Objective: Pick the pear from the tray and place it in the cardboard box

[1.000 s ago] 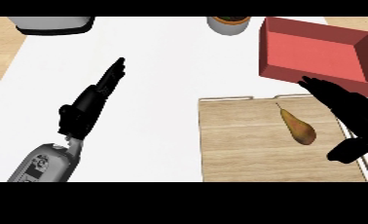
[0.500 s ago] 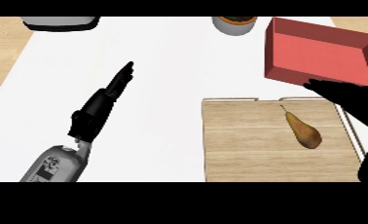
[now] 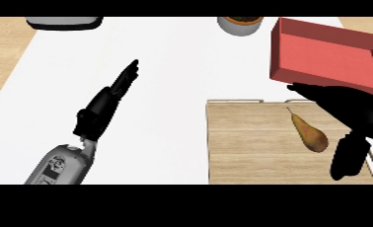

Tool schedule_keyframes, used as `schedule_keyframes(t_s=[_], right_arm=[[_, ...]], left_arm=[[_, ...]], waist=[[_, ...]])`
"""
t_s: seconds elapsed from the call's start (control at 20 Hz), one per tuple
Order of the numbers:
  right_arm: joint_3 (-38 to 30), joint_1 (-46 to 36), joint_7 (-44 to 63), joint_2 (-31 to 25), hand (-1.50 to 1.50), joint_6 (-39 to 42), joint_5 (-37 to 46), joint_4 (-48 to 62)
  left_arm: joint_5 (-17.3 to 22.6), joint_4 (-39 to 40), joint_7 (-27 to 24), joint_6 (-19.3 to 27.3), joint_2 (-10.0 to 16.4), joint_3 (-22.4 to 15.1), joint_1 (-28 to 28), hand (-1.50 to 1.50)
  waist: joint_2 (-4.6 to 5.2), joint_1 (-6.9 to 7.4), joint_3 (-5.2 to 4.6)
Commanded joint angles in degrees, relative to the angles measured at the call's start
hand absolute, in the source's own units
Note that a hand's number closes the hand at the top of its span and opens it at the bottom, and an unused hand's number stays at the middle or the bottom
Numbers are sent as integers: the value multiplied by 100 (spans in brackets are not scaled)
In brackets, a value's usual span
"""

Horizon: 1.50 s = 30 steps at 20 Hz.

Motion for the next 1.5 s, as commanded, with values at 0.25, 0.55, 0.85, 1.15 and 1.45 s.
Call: schedule_keyframes(t_s=[0.25, 0.55, 0.85, 1.15, 1.45], right_arm=[[110, 79, -124, 864, -150, 210, 1124, 698], [-107, 245, -846, 845, -150, 318, 1775, 1231], [-327, 491, -1441, 941, -150, 154, 2308, 1012], [-244, 305, -1896, 1332, -150, 128, 2981, 1829], [-255, 379, -2325, 1348, -150, 103, 3431, 2362]], left_arm=[[-344, -34, 43, -247, -285, 269, 76, 0], [-321, 265, -15, -660, -321, 627, -54, 0], [-733, 118, 89, -553, -596, 625, 29, 0], [-895, 67, -252, -721, -790, 643, 490, 0], [-796, -61, 150, -975, -706, 1066, 89, 0]], waist=[[3, -2, 5], [5, -13, 5], [-1, -32, 5], [4, -7, 5], [9, -2, 6]])
